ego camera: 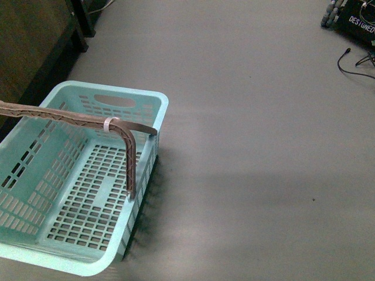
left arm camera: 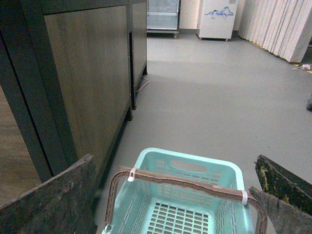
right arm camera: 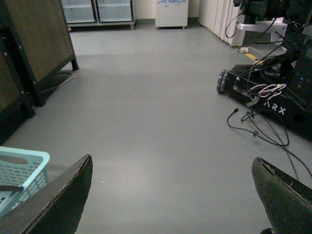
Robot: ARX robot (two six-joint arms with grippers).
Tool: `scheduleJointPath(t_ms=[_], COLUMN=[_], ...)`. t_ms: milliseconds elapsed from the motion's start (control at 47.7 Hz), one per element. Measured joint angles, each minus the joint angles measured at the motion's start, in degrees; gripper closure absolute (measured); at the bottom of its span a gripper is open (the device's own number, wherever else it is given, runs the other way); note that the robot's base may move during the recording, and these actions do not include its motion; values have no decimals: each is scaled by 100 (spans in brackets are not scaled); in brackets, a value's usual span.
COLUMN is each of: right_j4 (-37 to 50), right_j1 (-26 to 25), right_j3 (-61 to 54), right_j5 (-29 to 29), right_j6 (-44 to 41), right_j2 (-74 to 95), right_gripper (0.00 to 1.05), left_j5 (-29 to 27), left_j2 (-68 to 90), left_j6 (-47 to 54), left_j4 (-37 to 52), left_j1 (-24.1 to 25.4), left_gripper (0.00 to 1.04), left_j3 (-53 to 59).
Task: Pick lemon and mango into basket
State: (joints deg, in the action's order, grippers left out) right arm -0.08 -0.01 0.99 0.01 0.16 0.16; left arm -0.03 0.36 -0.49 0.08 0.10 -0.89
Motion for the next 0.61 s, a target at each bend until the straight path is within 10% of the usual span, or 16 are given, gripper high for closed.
scheduleJointPath(t_ms=[608], right_j4=[0], right_j1=[0], right_j3=[0], right_j5=[0], right_j6=[0], right_j2=[0], right_gripper=[9], left_j5=[-229], left_j2=[225], left_j6=[-304], left_j4=[-535], left_j1=[-42], left_gripper=[7], left_j3=[-192])
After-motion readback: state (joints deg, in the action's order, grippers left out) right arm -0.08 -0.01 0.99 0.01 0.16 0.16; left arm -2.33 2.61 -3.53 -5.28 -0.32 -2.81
